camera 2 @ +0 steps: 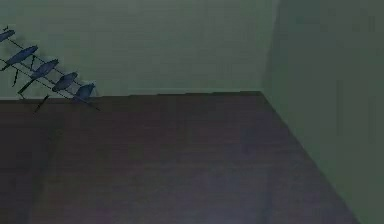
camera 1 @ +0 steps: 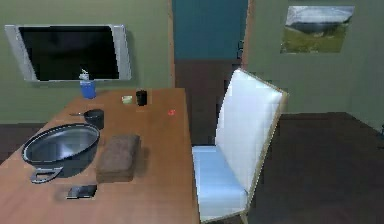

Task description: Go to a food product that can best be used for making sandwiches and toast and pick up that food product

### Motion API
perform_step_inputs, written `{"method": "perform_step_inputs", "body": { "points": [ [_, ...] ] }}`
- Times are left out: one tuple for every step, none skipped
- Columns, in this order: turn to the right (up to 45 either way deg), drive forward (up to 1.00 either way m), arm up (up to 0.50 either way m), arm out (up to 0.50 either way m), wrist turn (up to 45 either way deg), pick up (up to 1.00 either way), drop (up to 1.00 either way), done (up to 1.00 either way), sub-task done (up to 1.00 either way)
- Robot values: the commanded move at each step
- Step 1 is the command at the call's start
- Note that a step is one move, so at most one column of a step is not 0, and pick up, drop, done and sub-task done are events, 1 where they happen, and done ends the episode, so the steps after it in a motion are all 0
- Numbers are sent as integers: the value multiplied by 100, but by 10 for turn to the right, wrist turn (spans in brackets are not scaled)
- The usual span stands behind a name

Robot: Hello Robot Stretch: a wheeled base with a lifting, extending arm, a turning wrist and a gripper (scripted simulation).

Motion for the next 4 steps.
{"method": "perform_step_inputs", "body": {
  "points": [
    [-450, 0, 0, 0, 0, 0, 0, 0, 0],
    [-450, 0, 0, 0, 0, 0, 0, 0, 0],
    [-180, 0, 0, 0, 0, 0, 0, 0, 0],
    [0, 0, 50, 0, 0, 0, 0, 0, 0]
  ]
}}
